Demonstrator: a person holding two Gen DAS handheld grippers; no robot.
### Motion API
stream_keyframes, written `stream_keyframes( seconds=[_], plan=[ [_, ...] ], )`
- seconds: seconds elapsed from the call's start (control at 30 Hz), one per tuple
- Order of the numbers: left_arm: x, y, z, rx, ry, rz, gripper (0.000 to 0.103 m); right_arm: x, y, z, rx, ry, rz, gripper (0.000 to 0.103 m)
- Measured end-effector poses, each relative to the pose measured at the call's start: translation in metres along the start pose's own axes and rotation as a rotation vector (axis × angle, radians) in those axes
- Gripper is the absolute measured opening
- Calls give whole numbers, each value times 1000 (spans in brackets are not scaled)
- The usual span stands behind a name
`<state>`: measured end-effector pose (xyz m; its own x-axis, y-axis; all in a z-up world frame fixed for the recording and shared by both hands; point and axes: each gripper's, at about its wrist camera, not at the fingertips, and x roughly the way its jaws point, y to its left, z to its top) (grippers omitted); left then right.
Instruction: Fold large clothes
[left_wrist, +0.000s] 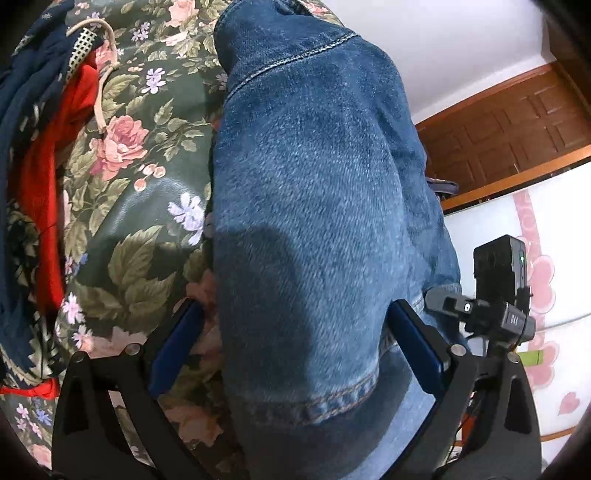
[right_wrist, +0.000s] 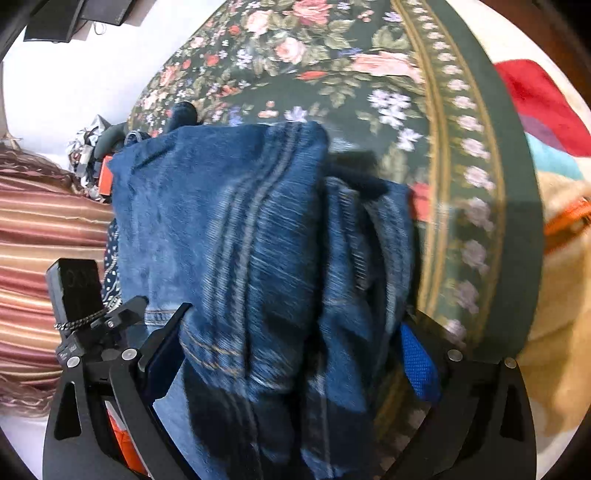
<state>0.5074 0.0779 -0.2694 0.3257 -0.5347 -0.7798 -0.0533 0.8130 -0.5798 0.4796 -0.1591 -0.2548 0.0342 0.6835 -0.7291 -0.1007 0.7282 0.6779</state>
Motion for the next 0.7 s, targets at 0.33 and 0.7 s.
stream_keyframes(
  seconds=[0.33,0.7],
  plan=[
    [-13,-34,-8,48,-12,21,59,-15,31,-8,-5,-35,-40,43],
    [-112,-78,-22,184,-154,54,47,-54,123,-21,-150,-112,-69,33]
  ],
)
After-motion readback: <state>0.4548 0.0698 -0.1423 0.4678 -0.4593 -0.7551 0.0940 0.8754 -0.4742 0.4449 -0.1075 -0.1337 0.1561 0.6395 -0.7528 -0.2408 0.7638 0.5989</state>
